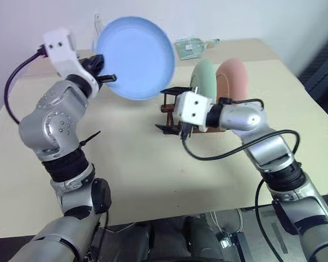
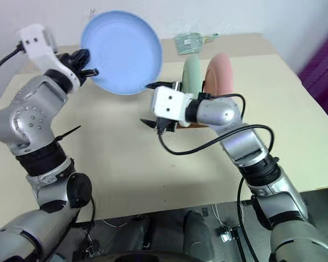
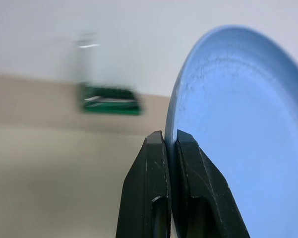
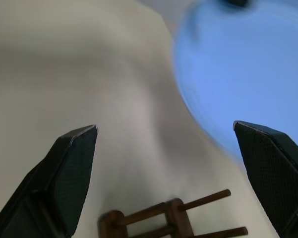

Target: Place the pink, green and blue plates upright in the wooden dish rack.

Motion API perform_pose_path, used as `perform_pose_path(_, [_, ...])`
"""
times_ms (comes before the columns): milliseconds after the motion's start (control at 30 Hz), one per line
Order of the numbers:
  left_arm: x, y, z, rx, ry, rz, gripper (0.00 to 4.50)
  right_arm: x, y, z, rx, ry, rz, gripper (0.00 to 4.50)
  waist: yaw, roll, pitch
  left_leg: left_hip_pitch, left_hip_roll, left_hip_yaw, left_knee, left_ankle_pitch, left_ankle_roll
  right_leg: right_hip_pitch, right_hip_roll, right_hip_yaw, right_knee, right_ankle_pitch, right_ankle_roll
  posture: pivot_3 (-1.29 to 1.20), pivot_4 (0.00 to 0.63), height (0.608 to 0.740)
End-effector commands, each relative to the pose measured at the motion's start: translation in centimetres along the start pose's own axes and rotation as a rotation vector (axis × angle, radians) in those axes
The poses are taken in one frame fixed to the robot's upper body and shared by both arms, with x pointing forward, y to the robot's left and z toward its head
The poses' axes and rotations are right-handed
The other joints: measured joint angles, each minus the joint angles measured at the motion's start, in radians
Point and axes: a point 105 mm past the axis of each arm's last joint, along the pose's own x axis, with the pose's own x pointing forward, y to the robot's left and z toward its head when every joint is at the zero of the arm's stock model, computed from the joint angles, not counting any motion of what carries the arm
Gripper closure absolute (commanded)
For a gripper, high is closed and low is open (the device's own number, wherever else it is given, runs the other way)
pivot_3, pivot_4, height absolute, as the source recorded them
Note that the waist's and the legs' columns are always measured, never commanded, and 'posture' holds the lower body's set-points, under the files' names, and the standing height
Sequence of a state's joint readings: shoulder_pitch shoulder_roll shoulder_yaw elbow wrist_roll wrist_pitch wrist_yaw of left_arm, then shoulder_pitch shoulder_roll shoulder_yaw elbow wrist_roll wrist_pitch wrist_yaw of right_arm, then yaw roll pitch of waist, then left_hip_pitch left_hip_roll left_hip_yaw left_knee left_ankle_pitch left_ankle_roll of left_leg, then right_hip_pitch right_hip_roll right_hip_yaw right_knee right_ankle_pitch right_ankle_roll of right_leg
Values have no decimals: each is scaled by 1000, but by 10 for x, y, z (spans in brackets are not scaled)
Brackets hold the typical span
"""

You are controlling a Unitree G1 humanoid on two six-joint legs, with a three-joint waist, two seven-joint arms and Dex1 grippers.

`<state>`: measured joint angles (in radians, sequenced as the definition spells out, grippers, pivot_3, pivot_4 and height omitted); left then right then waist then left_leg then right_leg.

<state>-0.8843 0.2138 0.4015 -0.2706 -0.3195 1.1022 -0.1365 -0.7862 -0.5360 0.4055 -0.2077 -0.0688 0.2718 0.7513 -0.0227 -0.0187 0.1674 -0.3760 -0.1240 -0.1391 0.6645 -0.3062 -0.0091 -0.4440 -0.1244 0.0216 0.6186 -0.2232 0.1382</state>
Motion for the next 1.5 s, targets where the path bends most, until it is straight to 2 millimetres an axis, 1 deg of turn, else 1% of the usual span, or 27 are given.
perform_pose_path(33, [-1, -9, 25, 31, -87, -41, 4500, 7, -15, 7, -139, 1, -82, 8, 3, 0, 0, 0, 0, 0, 0, 0, 0, 0, 0, 0, 0, 0, 0, 0, 150, 740])
perform_pose_path(133, [-2, -17, 29, 40, -94, -90, 4500, 19, -23, -6, -261, 66, -133, 8, 4, 0, 0, 0, 0, 0, 0, 0, 0, 0, 0, 0, -1, 0, 0, 0, 150, 740])
perform_pose_path(200, [-2, -19, 29, 35, -95, -102, 4500, 22, -24, -11, -285, 81, -134, 8, 9, 0, 0, 0, 0, 0, 0, 0, 0, 0, 0, 0, -1, 0, 0, 0, 150, 740])
perform_pose_path(233, [-3, -20, 30, 30, -99, -107, 4500, 24, -24, -13, -294, 84, -133, 256, 10, 0, 0, 0, 0, -1, 0, 0, 0, 0, 0, 0, -1, 0, 0, 0, 150, 740])
perform_pose_path(300, [-4, -20, 31, 27, -103, -112, 4500, 25, -24, -14, -302, 88, -138, 875, 9, 0, 0, 0, 0, -1, 1, 0, 0, 0, 0, 0, -1, 0, -1, 0, 150, 740])
perform_pose_path(433, [-7, -18, 29, 25, -99, -110, 4500, 26, -26, -14, -328, 90, -155, 2747, 5, 0, 0, 0, 0, -1, 1, 0, 0, 0, 0, 0, -1, 0, -1, 0, 150, 740])
perform_pose_path(533, [-8, -18, 27, 7, -95, -113, 4500, 25, -26, -13, -365, 91, -162, 4297, 4, 0, 0, 0, 0, -1, 0, 0, 0, 0, 1, 0, -1, 0, -1, 0, 150, 740])
perform_pose_path(567, [-10, -21, 28, -56, -113, -151, 4500, 24, -27, -13, -379, 91, -167, 4409, 4, 0, 0, 0, 0, -1, 0, 0, 0, 0, 1, 0, -1, 0, -1, 0, 150, 740])
perform_pose_path(600, [-11, -23, 30, -101, -128, -179, 3807, 24, -27, -12, -388, 90, -171, 4500, 5, 0, 0, 0, 0, -1, 0, 0, 0, 0, 1, 0, -1, 0, -1, 0, 150, 740])
perform_pose_path(633, [-13, -26, 35, -133, -160, -204, 3575, 24, -28, -11, -396, 87, -180, 4500, 5, 0, 0, 0, 0, -1, 0, 0, 0, 0, 1, 0, -1, 0, -1, 0, 150, 740])
perform_pose_path(667, [-13, -25, 41, -173, -193, -194, 3071, 24, -29, -9, -407, 84, -188, 4500, 8, 0, 0, 0, 0, -1, 1, 0, 0, 0, 1, 0, -1, 0, -1, 0, 150, 740])
perform_pose_path(700, [-12, -15, 51, -230, -242, -144, 2634, 23, -31, -6, -415, 73, -199, 4500, 9, 0, 0, 0, 0, -1, 1, 0, 0, 0, 1, 0, -1, 0, -1, 0, 150, 740])
perform_pose_path(767, [-12, 18, 73, -361, -363, 11, 1611, 22, -35, 1, -418, 44, -223, 4500, 9, -1, 0, -1, 0, -1, 1, 0, 0, 1, 1, 0, -2, 1, -1, 0, 150, 740])
perform_pose_path(800, [-14, 33, 80, -401, -407, 71, 1028, 21, -37, 4, -414, 33, -230, 4500, 8, -1, 0, -1, 0, -1, 1, 0, 0, 0, 1, 0, -2, 1, -1, 0, 150, 740])
perform_pose_path(833, [-18, 48, 87, -386, -444, 130, 679, 20, -39, 8, -374, 6, -247, 4500, 4, -1, 0, 0, 0, -1, 1, 0, -1, 1, 1, 0, -1, 1, -1, 0, 150, 740])
perform_pose_path(933, [-33, 99, 96, -246, -499, 324, 679, 10, -51, 36, -203, -149, -314, 4500, -12, 0, 0, 2, 1, -1, -1, -1, -3, -1, 3, 1, -1, 1, -1, 0, 150, 740])
perform_pose_path(967, [-36, 109, 95, -228, -499, 356, 679, 7, -53, 42, -170, -183, -323, 4500, -18, 0, 0, 2, 2, -2, -1, -2, -3, -2, 4, 1, -1, 1, -2, 0, 150, 740])
perform_pose_path(1000, [-37, 116, 91, -134, -470, 376, 679, 3, -54, 51, -121, -235, -328, 4500, -20, 0, 0, 2, 2, -3, -1, -2, -3, -2, 4, 0, -1, 1, -2, 0, 150, 740])
perform_pose_path(1067, [-31, 115, 66, 84, -344, 318, 679, -10, -58, 73, 104, -394, -319, 4500, -23, 0, 0, 2, 2, -3, -1, -2, -3, -1, 4, 0, -1, 1, -2, 0, 150, 740])
perform_pose_path(1133, [-25, 99, 25, 324, -199, 182, 679, -24, -65, 87, 315, -509, -314, 4500, -19, 0, 0, 2, 2, -4, -1, -2, -3, -1, 4, 0, 1, 2, -3, 0, 150, 740])
perform_pose_path(1167, [-24, 82, 0, 438, -136, 82, 679, -29, -67, 90, 435, -551, -308, 4500, -16, 1, 0, 2, 1, -5, -1, -2, -3, 0, 4, 0, 2, 2, -3, 0, 150, 740])
perform_pose_path(1200, [-26, 64, -23, 486, -96, -29, 679, -33, -67, 93, 543, -581, -294, 4500, -13, 1, 0, 2, 1, -6, 0, -2, -3, 1, 4, -1, 1, 3, -4, 0, 150, 740])
perform_pose_path(1267, [-36, 37, -57, 388, -35, -206, 679, -36, -65, 91, 720, -592, -293, 4500, -1, 1, 0, 2, 1, -7, 1, -2, -2, 2, 4, -1, 1, 5, -8, 0, 150, 740])
perform_pose_path(1333, [-44, 23, -73, 337, 2, -301, 679, -38, -62, 89, 821, -582, -291, 4500, 5, 1, 0, 1, 1, -6, 1, -2, -2, 1, 4, -1, 0, 6, -9, 0, 150, 740])
perform_pose_path(1400, [-56, 13, -91, 383, 53, -392, 679, -38, -56, 85, 920, -566, -280, 4500, 5, 1, 0, 0, 3, -5, 1, -2, -2, -1, 5, -1, -1, 6, -9, 0, 150, 740])
perform_pose_path(1433, [-63, 8, -102, 345, 103, -448, 679, -38, -54, 81, 961, -550, -286, 4500, 5, 3, 0, 1, 4, -4, 0, -2, -2, -1, 5, -1, -1, 6, -9, 0, 150, 740])
perform_pose_path(1500, [-76, -4, -112, 326, 149, -555, 679, -38, -50, 74, 1016, -510, -288, 4500, 4, 7, -1, 1, 5, -3, -1, -2, -2, -3, 6, 0, 0, 6, -9, 0, 150, 740])
